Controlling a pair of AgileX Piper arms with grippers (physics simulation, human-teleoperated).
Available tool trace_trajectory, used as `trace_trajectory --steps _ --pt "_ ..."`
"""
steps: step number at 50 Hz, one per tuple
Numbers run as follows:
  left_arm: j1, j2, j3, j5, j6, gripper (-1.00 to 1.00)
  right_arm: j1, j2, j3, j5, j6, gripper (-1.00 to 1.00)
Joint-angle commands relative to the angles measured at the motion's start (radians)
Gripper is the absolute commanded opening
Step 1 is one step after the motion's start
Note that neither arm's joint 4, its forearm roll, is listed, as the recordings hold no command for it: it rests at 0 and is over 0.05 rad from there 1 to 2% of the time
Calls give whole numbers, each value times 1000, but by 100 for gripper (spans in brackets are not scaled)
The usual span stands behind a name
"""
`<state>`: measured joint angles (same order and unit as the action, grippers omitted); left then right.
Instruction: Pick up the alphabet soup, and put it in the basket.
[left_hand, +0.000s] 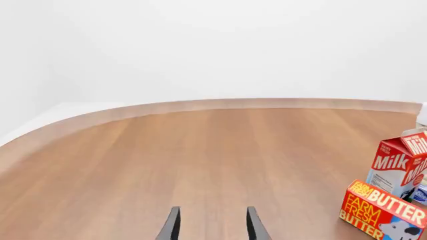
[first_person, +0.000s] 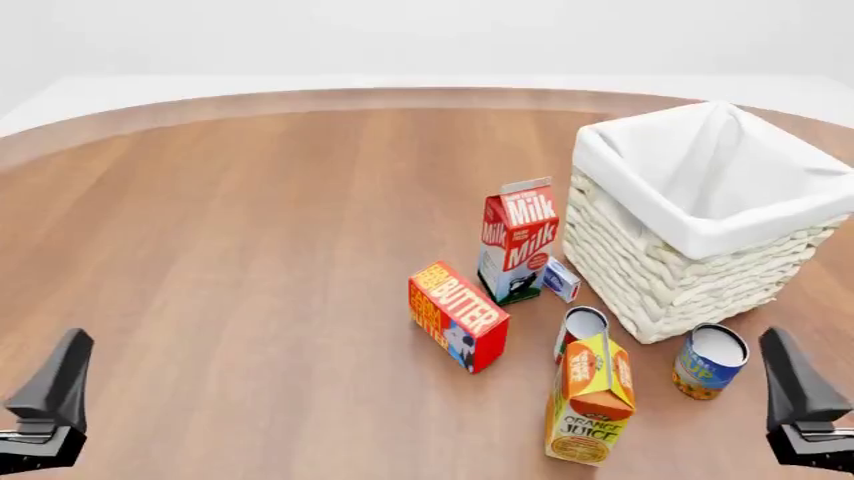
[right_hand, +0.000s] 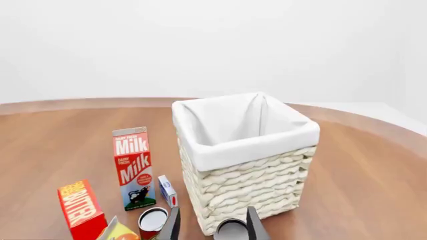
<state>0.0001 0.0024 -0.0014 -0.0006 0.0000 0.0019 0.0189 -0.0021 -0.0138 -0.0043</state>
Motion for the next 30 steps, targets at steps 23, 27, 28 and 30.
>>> trace_trajectory --steps 23,27,28,30 --pt "0 5 -3 -1 0 100 -2 96 -144 100 -93 100" --pt "0 5 -3 -1 0 100 6 110 -147 108 -96 100" --pt "0 5 -3 -1 0 100 6 113 -148 110 -97 100" --pt "0 5 -3 -1 0 100 4 121 -149 112 -96 100"
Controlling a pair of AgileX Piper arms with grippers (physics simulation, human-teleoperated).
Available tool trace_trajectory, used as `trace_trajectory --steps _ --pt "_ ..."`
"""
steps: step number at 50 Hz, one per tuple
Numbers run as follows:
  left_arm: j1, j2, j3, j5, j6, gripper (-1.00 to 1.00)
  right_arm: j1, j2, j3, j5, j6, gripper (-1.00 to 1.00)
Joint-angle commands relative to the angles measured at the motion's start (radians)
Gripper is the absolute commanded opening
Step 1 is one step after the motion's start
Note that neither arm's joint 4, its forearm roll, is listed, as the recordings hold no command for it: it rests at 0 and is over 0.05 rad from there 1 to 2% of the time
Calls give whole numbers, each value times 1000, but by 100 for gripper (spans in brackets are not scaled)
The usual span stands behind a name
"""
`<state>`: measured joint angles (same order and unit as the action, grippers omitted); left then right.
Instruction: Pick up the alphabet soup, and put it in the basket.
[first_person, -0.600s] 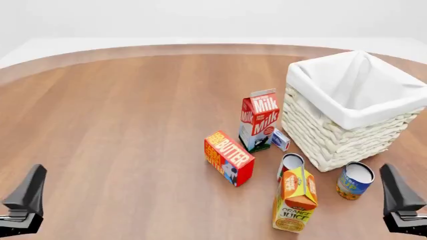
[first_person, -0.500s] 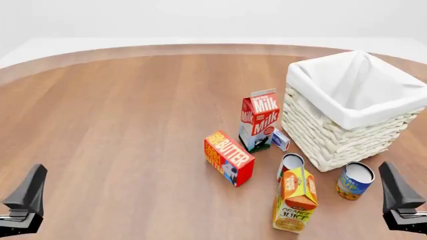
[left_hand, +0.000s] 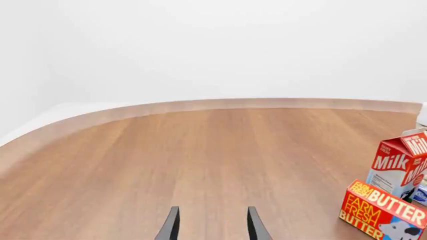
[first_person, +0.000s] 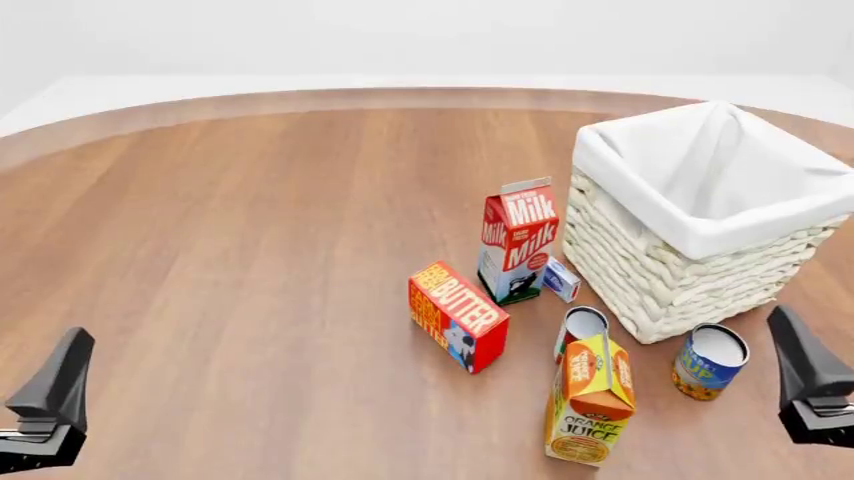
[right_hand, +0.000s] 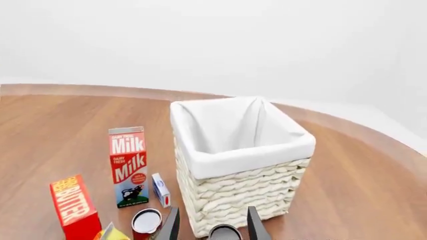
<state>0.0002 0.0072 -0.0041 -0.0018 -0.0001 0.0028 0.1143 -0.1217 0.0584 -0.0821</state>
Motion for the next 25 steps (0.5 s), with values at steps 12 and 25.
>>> trace_trajectory --steps 12,25 --pt "0 0 0 0 0 100 -5 49 -17 59 -23 100" --pt "0 0 0 0 0 100 -11 73 4 69 -17 100"
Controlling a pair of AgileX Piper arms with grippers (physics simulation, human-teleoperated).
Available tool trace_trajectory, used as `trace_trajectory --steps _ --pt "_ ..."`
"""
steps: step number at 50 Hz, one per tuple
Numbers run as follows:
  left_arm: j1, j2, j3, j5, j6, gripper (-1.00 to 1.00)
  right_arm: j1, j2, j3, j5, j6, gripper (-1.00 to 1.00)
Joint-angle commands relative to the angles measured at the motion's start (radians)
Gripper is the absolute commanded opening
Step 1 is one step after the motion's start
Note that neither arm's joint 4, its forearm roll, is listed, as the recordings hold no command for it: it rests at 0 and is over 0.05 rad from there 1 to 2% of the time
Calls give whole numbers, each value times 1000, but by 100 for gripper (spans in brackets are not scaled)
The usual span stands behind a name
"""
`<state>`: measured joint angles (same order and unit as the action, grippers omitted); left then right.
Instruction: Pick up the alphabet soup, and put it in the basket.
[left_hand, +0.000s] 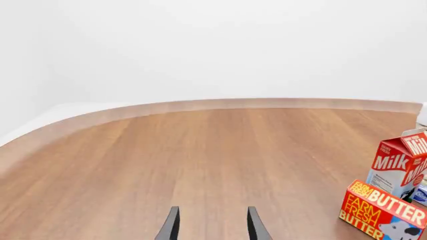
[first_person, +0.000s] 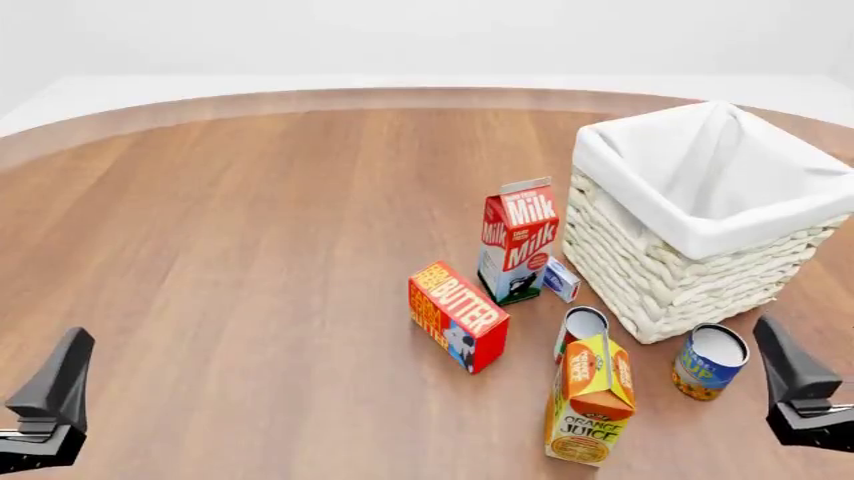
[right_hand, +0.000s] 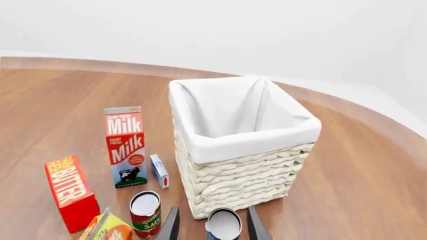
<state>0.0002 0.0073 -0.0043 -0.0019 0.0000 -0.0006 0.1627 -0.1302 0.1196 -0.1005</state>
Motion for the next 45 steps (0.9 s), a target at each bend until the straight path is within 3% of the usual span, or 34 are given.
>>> trace_trajectory --steps 1,5,45 --pt "0 0 0 0 0 100 -8 32 15 4 2 100" --pt "0 0 0 0 0 100 -18 45 25 -9 -15 100" --pt "0 0 0 0 0 100 -71 233 129 -174 15 100"
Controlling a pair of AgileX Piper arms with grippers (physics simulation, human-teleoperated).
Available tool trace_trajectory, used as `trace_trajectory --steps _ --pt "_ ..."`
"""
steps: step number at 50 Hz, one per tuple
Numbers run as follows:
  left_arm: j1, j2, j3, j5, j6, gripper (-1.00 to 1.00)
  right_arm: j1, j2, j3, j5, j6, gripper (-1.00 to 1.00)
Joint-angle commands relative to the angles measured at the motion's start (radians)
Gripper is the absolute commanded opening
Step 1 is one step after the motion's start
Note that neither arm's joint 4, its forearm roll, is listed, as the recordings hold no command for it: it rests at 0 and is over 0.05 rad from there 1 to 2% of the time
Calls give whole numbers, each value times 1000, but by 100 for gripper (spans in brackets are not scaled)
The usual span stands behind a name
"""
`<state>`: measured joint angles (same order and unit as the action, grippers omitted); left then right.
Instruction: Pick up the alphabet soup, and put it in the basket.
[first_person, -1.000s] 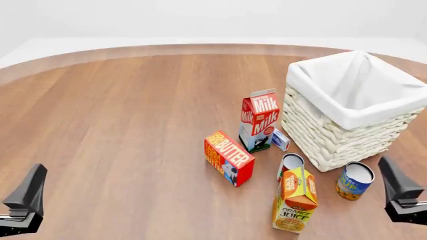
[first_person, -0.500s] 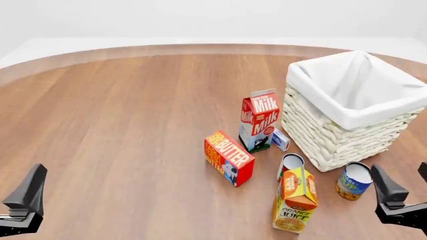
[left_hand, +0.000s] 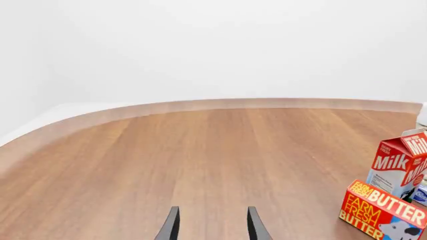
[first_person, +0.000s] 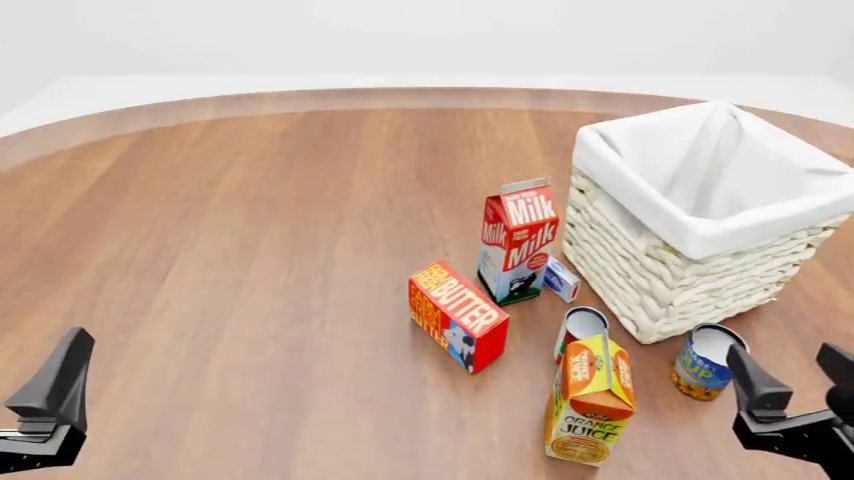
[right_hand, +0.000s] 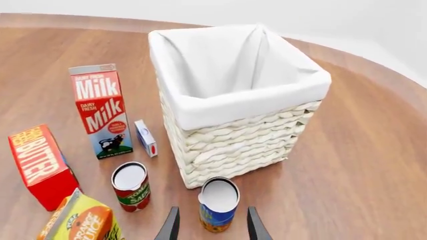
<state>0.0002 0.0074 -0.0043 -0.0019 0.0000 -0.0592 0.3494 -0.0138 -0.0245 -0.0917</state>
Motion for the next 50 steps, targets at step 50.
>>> trace_trajectory --steps 50 --pt "0 0 0 0 0 100 -20 322 14 -243 32 100"
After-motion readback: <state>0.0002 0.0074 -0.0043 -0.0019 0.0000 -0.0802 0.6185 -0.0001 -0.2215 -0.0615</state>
